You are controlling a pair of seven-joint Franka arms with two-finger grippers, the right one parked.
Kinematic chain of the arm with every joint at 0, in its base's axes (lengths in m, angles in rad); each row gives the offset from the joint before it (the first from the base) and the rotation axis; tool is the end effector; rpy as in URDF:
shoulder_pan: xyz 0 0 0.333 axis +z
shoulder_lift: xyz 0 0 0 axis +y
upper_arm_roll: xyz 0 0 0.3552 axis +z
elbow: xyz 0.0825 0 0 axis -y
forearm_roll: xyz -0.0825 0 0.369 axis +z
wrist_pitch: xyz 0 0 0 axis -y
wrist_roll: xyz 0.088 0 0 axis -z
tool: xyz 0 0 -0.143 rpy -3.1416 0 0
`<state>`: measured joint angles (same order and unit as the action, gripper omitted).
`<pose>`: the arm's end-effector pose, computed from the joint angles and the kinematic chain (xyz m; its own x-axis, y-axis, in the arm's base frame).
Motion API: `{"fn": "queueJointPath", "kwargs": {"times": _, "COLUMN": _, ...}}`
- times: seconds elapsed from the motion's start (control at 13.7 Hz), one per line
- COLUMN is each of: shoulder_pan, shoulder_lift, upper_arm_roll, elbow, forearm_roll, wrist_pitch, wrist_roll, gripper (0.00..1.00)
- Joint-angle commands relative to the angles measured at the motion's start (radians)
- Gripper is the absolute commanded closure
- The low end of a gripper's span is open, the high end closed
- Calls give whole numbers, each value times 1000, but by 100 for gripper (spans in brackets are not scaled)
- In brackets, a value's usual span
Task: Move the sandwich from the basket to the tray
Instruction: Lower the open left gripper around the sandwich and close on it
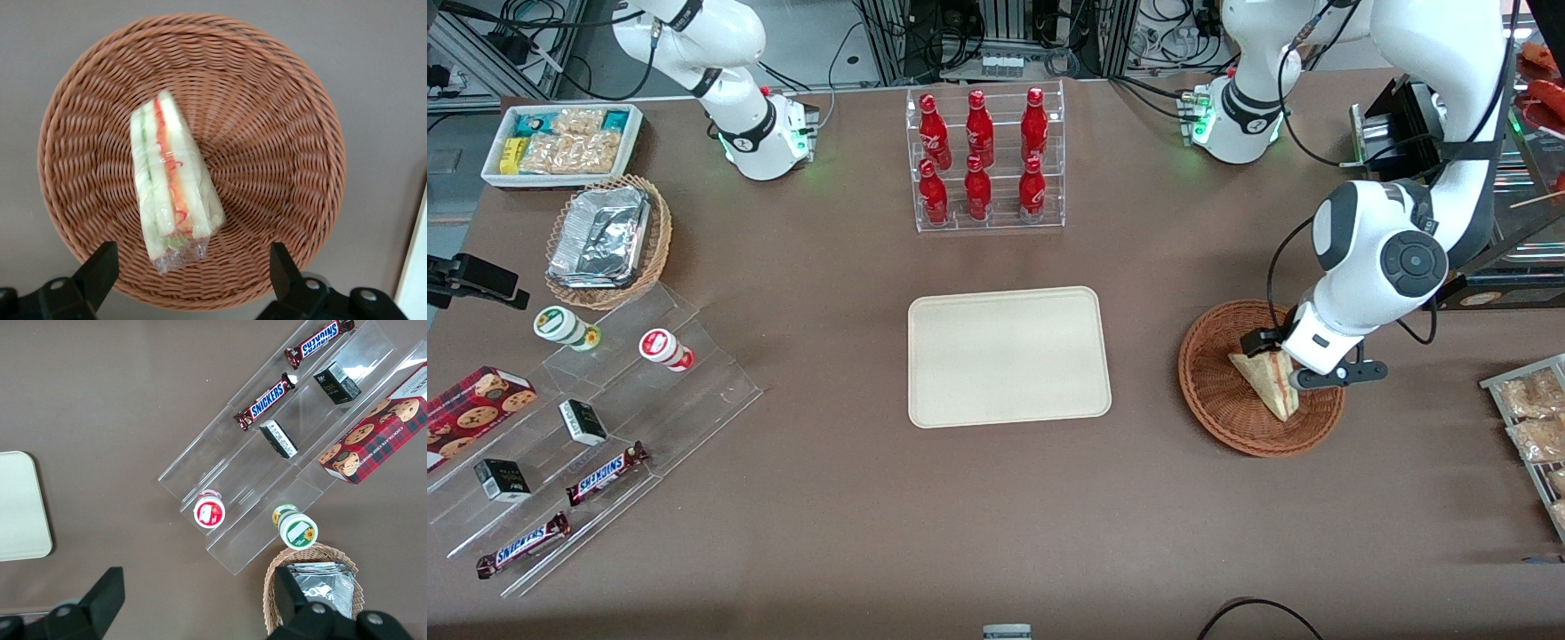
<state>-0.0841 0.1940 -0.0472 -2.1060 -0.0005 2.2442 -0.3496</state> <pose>0.5547 -0.0728 0.3337 0.9745 0.2174 -0.0554 0.2172 -0.9761 -0.0101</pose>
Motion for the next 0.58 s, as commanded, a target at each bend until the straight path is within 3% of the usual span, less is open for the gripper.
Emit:
{"fn": "queueJointPath", "kwargs": {"times": 0.0, "shoulder_pan": -2, "shoulder_lift": -22, "upper_arm_roll": 0, "elbow": -26, "forearm_roll": 11, "wrist_pitch": 12, "wrist_roll": -260, "gripper": 0}}
{"fn": "queueJointPath", "kwargs": {"times": 0.15, "shoulder_pan": -2, "shoulder_lift": -24, "upper_arm_roll": 0, "elbow": -34, "forearm_roll": 11, "wrist_pitch": 12, "wrist_roll": -356, "gripper": 0}}
{"fn": "queueJointPath", "kwargs": {"times": 0.51, "shoulder_pan": 0, "shoulder_lift": -15, "upper_arm_roll": 16, "elbow": -40, "forearm_roll": 10, "wrist_pitch": 17, "wrist_roll": -393, "gripper": 0}}
